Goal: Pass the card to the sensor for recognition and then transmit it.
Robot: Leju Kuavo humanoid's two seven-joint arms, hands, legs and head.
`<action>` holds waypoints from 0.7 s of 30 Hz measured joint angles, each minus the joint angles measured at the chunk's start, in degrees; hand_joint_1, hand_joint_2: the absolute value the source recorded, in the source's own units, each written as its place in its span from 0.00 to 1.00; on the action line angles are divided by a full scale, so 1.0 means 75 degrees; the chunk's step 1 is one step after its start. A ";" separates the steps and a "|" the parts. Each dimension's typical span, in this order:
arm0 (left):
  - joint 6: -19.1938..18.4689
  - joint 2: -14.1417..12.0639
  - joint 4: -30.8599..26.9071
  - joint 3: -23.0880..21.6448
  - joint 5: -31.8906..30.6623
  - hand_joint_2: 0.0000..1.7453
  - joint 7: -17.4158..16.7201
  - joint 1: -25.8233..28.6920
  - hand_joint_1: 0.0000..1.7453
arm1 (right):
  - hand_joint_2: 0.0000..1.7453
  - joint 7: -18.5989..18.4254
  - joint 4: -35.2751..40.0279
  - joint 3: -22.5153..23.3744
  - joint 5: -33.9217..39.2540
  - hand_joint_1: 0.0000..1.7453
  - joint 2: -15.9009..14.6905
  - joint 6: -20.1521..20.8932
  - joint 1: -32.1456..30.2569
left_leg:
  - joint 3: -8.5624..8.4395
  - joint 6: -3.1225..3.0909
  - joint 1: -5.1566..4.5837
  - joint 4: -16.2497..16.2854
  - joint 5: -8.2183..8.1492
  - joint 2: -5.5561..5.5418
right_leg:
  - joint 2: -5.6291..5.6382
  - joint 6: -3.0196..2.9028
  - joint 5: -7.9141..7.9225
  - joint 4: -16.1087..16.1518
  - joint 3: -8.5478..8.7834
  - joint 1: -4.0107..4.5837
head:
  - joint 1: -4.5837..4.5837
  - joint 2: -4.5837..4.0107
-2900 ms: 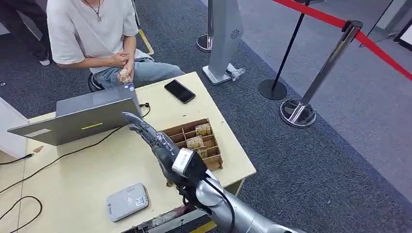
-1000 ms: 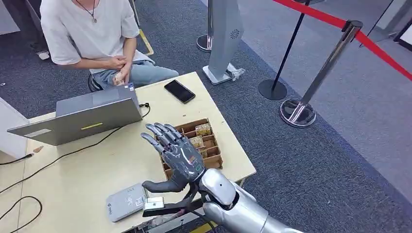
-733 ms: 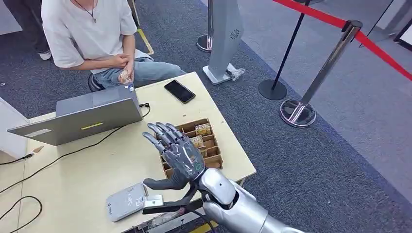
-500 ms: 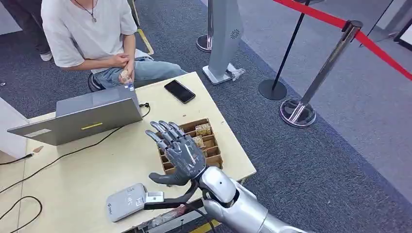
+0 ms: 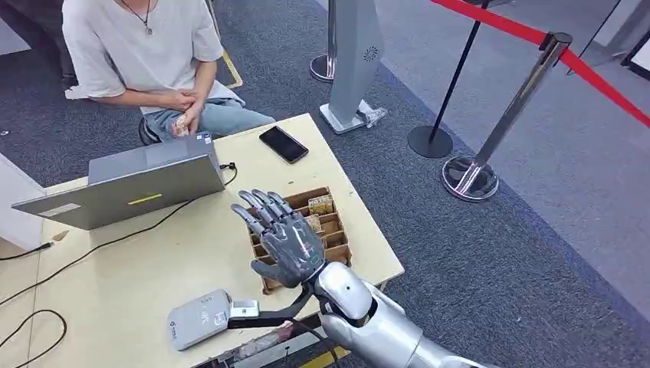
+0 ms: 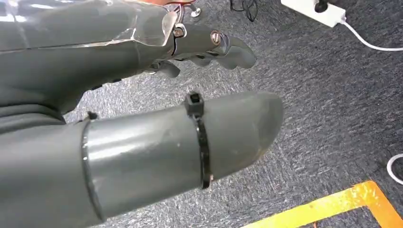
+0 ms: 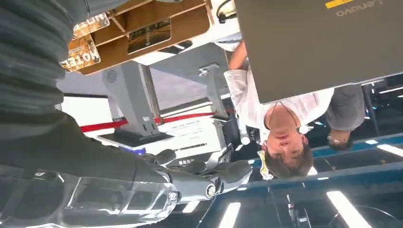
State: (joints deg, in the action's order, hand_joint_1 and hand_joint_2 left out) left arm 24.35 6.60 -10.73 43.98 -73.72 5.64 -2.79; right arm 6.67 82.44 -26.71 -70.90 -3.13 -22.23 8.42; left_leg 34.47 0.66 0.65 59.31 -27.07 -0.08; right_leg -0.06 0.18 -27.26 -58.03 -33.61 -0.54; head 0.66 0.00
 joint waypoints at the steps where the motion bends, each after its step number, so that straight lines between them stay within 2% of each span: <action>1: -0.0003 0.0000 0.0000 0.0000 -0.0003 0.00 0.0006 0.0000 0.00 | 1.00 -0.0012 -0.0026 0.0003 -0.0009 0.00 0.0000 0.0014 0.0013 | 0.0000 0.0000 0.0000 0.0000 0.0000 0.0000 | 0.0000 0.0000 0.0000 0.0000 0.0000 0.0000 | 0.0000 0.0000; 7: -0.0035 0.0009 0.0000 0.0000 -0.0014 0.00 0.0020 -0.0001 0.00 | 1.00 -0.0067 -0.0334 0.0003 0.0003 0.00 0.0006 0.0221 0.0263 | 0.0000 0.0000 0.0000 0.0000 0.0000 0.0000 | 0.0000 0.0000 0.0000 0.0000 0.0000 0.0000 | 0.0000 0.0000; 15: -0.0047 0.0015 0.0000 0.0000 -0.0006 0.00 0.0015 -0.0002 0.00 | 1.00 -0.0111 -0.1411 -0.0003 0.0231 0.00 0.0251 0.0892 0.1079 | -0.0001 -0.0001 0.0000 0.0000 0.0003 0.0000 | -0.0001 0.0000 0.0002 -0.0002 0.0001 0.0000 | 0.0000 0.0000; 21: -0.0105 0.0020 0.0000 0.0000 -0.0009 0.00 0.0064 -0.0002 0.00 | 1.00 0.0102 -0.1676 -0.0006 0.0918 0.00 0.0303 0.1796 0.1498 | 0.0000 -0.0001 -0.0001 0.0000 0.0002 0.0000 | 0.0000 0.0000 0.0002 -0.0002 0.0001 0.0000 | 0.0000 0.0000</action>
State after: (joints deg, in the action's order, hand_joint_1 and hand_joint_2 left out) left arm 23.56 6.75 -10.73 43.98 -73.79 6.12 -2.81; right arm 7.43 69.88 -26.75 -64.02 -0.85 -8.76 19.66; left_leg 34.47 0.65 0.64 59.32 -27.06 -0.08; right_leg -0.06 0.19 -27.24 -58.04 -33.60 -0.54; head 0.66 0.00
